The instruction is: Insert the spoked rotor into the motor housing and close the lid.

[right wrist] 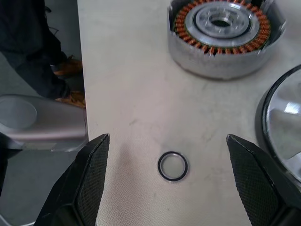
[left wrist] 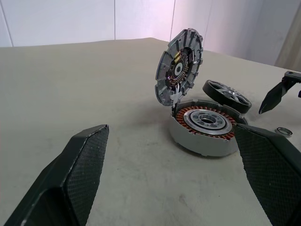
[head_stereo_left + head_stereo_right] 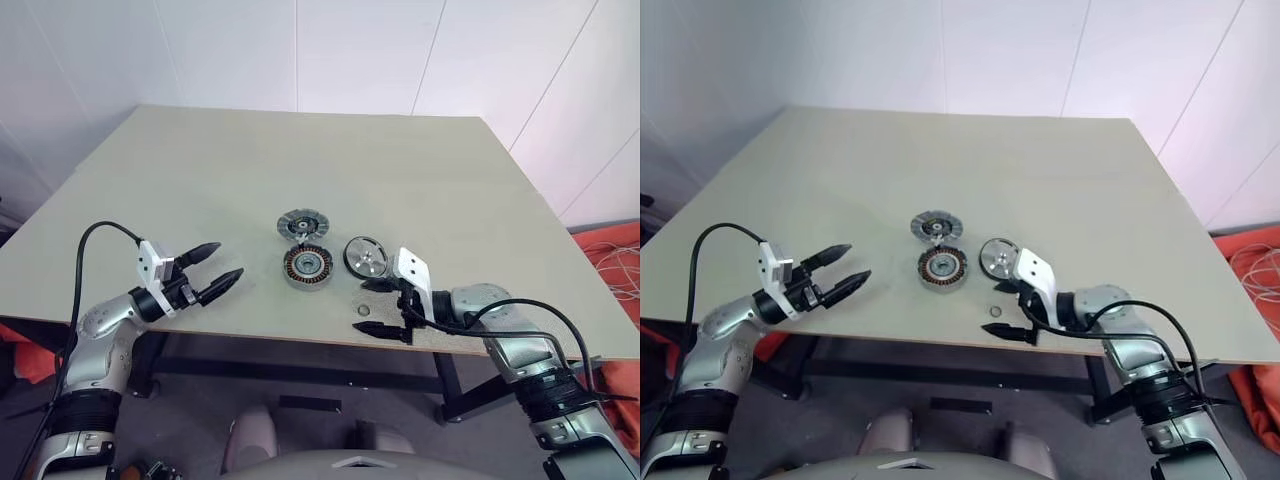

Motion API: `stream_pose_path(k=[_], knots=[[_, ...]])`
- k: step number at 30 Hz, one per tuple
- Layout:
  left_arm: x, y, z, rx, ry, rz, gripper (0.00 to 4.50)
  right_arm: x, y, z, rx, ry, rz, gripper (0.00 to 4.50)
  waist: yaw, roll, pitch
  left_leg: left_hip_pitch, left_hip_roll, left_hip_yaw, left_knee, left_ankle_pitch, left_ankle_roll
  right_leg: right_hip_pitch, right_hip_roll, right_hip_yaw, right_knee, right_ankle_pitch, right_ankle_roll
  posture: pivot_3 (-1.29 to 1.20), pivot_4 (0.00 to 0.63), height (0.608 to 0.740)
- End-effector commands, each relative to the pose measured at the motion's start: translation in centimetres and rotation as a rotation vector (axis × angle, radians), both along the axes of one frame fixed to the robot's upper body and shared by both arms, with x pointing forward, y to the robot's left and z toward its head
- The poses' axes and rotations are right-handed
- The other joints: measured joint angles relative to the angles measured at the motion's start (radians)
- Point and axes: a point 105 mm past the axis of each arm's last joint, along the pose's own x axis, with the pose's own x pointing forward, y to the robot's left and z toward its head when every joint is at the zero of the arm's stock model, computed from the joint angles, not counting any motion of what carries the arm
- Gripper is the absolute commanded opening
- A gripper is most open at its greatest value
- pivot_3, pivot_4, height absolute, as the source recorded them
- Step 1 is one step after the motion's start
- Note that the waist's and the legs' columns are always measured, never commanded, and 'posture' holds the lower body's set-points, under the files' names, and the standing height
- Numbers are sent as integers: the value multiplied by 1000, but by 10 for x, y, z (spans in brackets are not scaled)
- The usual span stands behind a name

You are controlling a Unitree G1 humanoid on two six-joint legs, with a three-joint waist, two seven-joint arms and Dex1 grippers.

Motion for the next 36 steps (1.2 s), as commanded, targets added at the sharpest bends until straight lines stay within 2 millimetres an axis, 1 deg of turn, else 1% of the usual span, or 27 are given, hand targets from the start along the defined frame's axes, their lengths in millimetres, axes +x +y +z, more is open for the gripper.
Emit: stream_pose_path(k=[1, 7, 8, 10, 19, 20, 25, 27, 31, 33, 36], knots=[[4, 1, 11, 14, -55, 0, 4500, 4, -3, 1, -6, -14, -12, 4492, 1, 0, 0, 0, 0, 0, 0, 0, 0, 0, 0, 0, 0, 0, 0, 0, 0, 740], [4, 2, 9, 17, -55, 6, 4500, 1, -5, -4, -42, -2, -8, 4492, 0, 0, 0, 0, 0, 0, 0, 0, 0, 0, 0, 0, 0, 0, -1, 0, 0, 740], [4, 3, 9, 17, -55, 7, 4500, 0, -6, -6, -53, -3, -4, 4310, 0, 0, 0, 0, 0, 0, 0, 0, 0, 0, 0, 0, 0, 0, -1, 0, 0, 740], [4, 3, 8, 18, -54, 8, 4500, -1, -7, -9, -69, -2, -1, 3874, 1, 0, 0, 0, 0, 0, 0, 0, 0, 0, 0, 0, 0, 0, 0, 0, 0, 740], [7, 3, 9, 22, -61, 11, 4500, 2, -7, 2, -54, -14, -4, 705, 1, 0, 0, 1, 0, 0, 0, 0, 0, 1, 0, 0, 0, 0, 0, 0, 0, 740], [7, 3, 9, 22, -62, 10, 4500, 2, -6, 4, -50, -16, -1, 648, 1, 0, 0, 1, 0, 0, 0, 0, 0, 1, 0, 0, 0, 0, 0, 0, 0, 740], [8, 2, 10, 22, -64, 8, 4500, 3, 0, 12, -35, -35, 22, 648, 1, 0, 0, 1, 0, 0, 0, 0, 0, 1, 0, 0, 0, 0, 0, 0, 0, 740], [8, 2, 11, 23, -66, 9, 4500, 3, 5, 24, -11, -47, 46, 648, 1, 0, 0, 1, 0, 0, 0, 0, 0, 1, 0, 0, 0, 0, 0, 0, 0, 740], [8, 2, 11, 25, -64, 10, 4500, 1, 20, 53, 36, -81, 128, 648, 0, 0, 0, 1, 0, 0, 0, 0, 0, 0, 0, 0, 0, 0, -1, 0, 0, 740], [8, 2, 12, 26, -65, 11, 4500, 7, 26, 62, 35, -74, 122, 648, 0, 0, 0, 1, 0, 0, 0, 0, 0, 0, 0, 0, 0, 1, -1, 0, 0, 740], [8, 0, 13, 24, -67, 10, 4500, 19, 30, 65, -9, -33, 62, 648, 0, 0, 0, 1, 0, 0, 0, 0, 0, 1, 0, 0, 1, 1, -2, 0, 0, 740]])
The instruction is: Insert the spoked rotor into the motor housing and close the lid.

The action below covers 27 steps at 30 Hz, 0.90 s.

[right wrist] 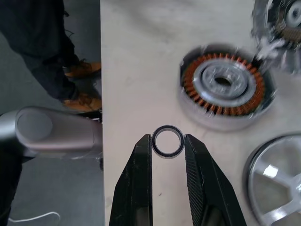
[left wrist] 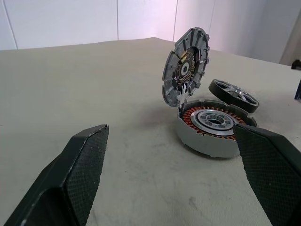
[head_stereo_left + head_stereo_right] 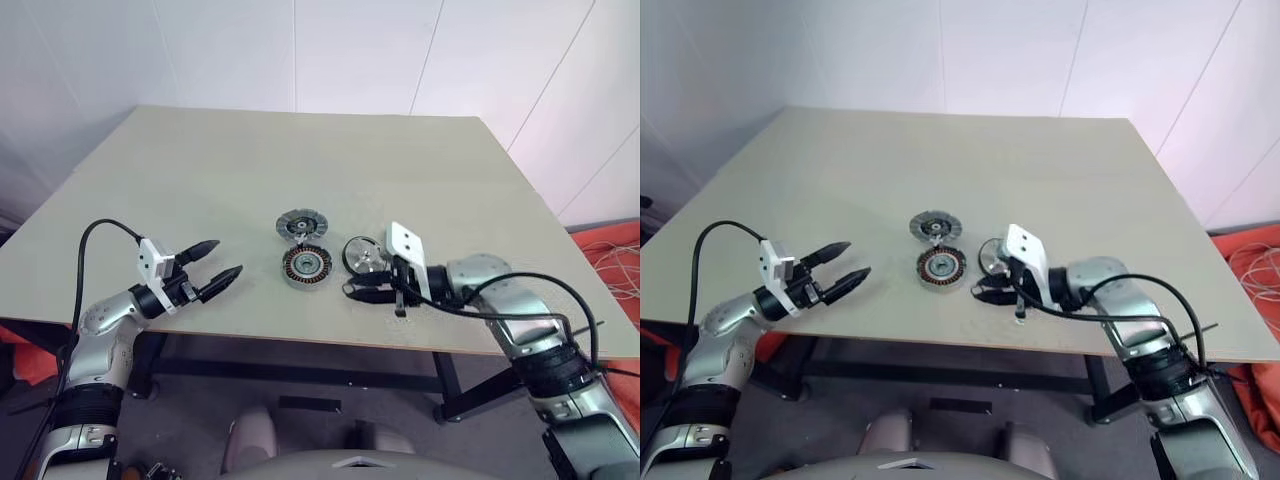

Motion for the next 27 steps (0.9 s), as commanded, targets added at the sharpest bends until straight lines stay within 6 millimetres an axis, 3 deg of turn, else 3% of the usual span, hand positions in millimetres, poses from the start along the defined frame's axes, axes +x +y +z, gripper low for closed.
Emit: stream_pose_path(k=[1, 8, 19, 27], knots=[[3, -2, 14, 11, -55, -5, 4500, 11, 10, 10, -26, 21, -57, 648, 1, 0, 0, 0, 0, 0, 0, 0, 0, 0, 0, 0, 0, 0, 0, 0, 0, 740], [3, -2, 14, 10, -55, 3, 4500, 23, 41, 36, 21, -25, -75, 648, -1, 0, 0, -3, 0, 0, 0, 0, 0, -3, 0, 0, 0, 0, -1, 0, 0, 740], [6, -5, 16, 8, -64, 2, 4500, 49, 66, 8, -78, 3, -171, 648, -1, 0, 0, -3, 0, 0, 0, 0, -1, -2, 0, 0, 0, 0, -1, 0, 0, 740], [5, -4, 18, 10, -67, 6, 4500, 58, 73, 4, -74, 19, -210, 648, -1, 0, 0, -3, 0, 0, -1, 0, -1, -3, 0, 0, 0, 0, -1, 0, 0, 740]])
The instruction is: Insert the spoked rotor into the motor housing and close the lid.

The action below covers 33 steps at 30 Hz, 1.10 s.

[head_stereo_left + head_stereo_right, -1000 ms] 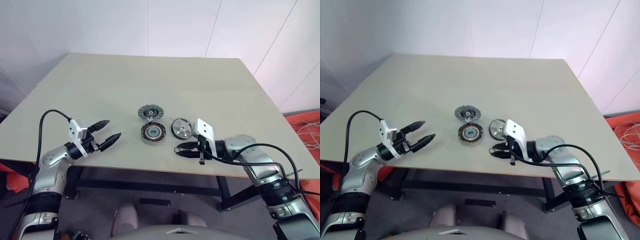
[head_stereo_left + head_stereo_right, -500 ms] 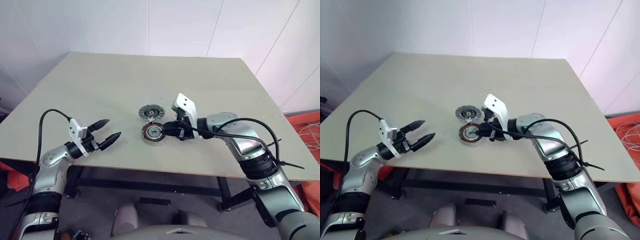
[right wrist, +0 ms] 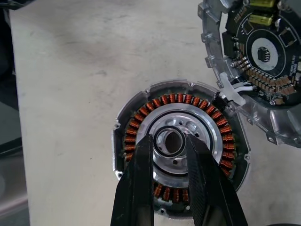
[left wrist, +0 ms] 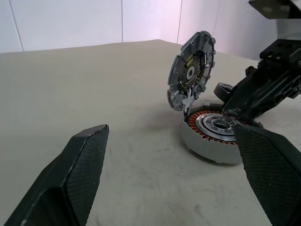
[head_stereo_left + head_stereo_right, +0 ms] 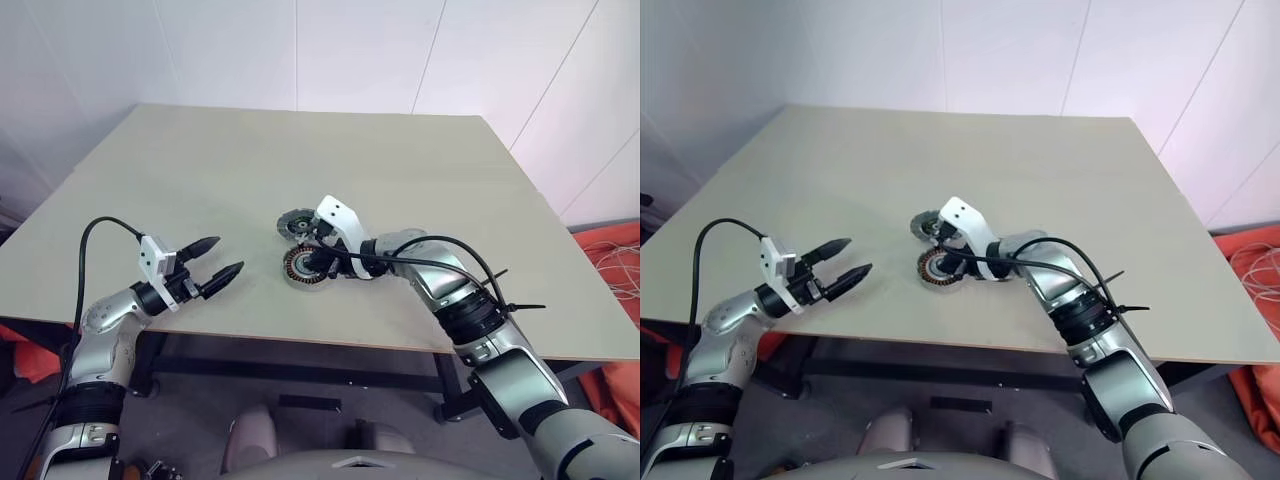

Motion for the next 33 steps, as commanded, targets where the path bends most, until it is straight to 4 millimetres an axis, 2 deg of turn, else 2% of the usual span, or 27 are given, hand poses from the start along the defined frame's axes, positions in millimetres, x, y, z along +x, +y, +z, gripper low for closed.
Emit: stream_pose_path(k=[1, 21, 33], knots=[[2, -2, 14, 14, -53, -9, 4500, 6, 4, 16, 12, -57, 4, 648, 0, 0, 0, 0, 0, 0, 0, 0, 0, 0, 0, 0, 0, 0, 0, 0, 0, 740], [2, -8, 17, 6, -52, -17, 4500, 16, 0, 5, -8, -32, -43, 648, 0, 0, 0, 0, 0, 0, 0, 0, 0, 0, 0, 0, 0, 0, 0, 0, 0, 740], [2, -7, 18, 9, -50, -18, 4500, 12, 1, 2, 6, -8, -36, 648, 0, 0, 0, 0, 0, 0, 0, 0, 0, 0, 0, 0, 0, 0, 0, 0, 0, 740]])
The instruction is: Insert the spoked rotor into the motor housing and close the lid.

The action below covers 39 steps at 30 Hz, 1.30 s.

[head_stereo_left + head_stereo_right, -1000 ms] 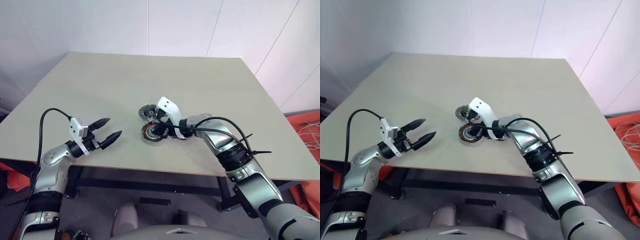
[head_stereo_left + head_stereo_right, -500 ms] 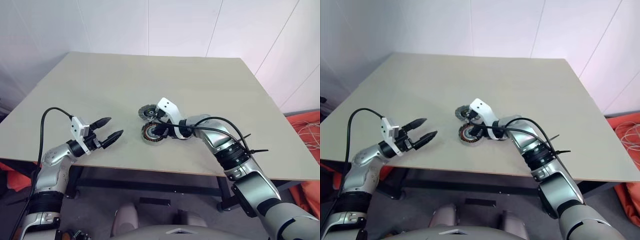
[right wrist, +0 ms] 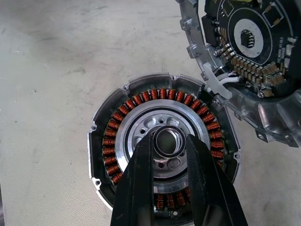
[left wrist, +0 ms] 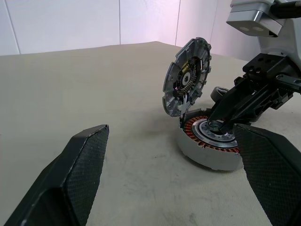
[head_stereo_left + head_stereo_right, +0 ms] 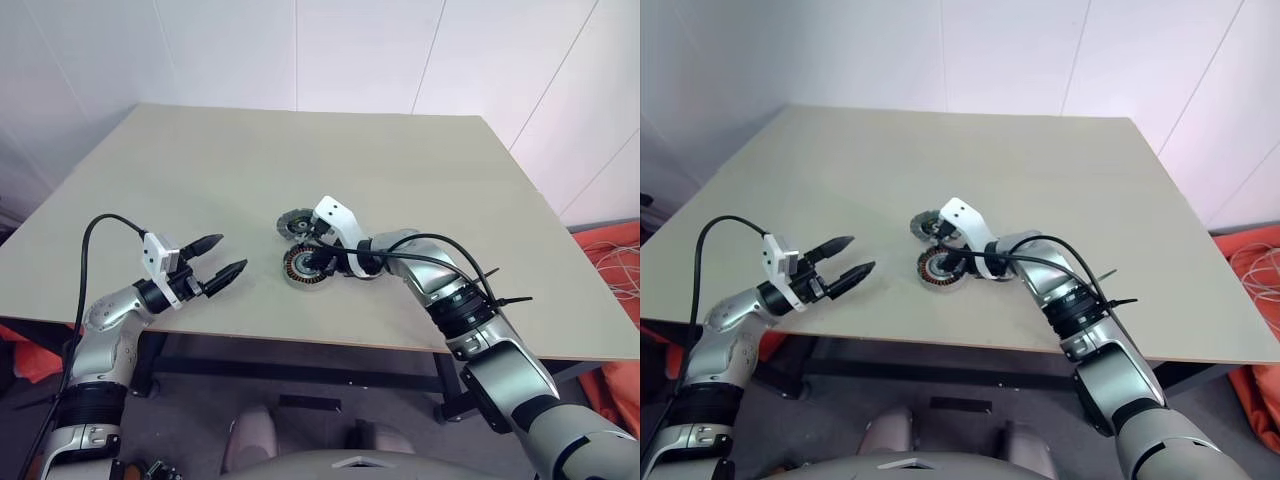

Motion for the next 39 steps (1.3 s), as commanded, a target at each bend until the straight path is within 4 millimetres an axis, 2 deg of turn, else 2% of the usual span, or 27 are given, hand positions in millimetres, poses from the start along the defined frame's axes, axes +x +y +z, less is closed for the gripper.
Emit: stream_pose_path(k=[1, 32, 39], knots=[[2, -1, 12, 12, -49, -9, 4500, 2, 2, 12, 25, -33, 7, 648, 0, 0, 0, 0, 0, 0, 0, 0, 0, 0, 0, 0, 0, 0, 0, 0, 0, 740], [4, 5, 5, 11, -49, 1, 4500, -4, 5, 7, 14, -19, 37, 648, 0, 0, 0, 0, 0, 0, 0, 0, 0, 0, 0, 0, 0, 0, 0, 0, 0, 740], [4, 5, 3, 9, -47, 1, 4500, -5, 8, 12, 31, -28, 47, 3032, 1, 0, 0, 0, 0, 0, 0, 0, 0, 0, 0, 0, 0, 0, 0, 0, 0, 740]])
